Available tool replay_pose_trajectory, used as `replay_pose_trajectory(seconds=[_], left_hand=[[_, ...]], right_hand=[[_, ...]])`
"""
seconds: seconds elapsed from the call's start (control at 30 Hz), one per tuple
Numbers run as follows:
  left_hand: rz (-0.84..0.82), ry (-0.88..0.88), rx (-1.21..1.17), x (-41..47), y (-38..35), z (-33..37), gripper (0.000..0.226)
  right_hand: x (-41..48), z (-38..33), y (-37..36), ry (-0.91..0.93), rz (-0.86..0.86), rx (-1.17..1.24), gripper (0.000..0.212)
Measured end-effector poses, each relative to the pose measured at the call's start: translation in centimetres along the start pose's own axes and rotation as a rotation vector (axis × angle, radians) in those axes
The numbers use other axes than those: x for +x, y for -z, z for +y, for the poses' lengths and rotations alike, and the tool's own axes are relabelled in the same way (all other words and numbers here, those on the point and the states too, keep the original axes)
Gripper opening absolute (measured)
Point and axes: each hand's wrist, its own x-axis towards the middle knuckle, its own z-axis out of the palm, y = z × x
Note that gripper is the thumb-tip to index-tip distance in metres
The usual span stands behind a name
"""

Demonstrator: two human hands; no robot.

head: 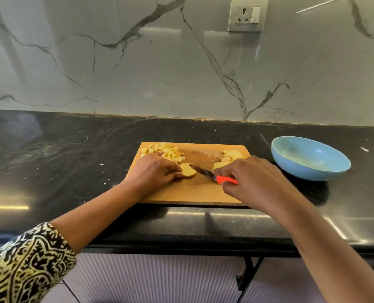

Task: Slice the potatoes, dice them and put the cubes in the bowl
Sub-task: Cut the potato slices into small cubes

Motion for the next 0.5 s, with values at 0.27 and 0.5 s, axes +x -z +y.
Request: replay_pose_trajectory(seconds=[0.27, 0.5], left_hand=[[-0.089, -0.061, 0.106, 0.2, -0.5, -1.0, 0.049], [-0.177, -0.331, 0.278, 0.1, 1.0, -0.1, 0.06]], right_hand=[[2.2, -0.6, -2.3, 0.008, -0.032, 0.044, 0.038], [3.7, -1.2, -2.9, 0.063, -0.101, -0.032, 0.032]])
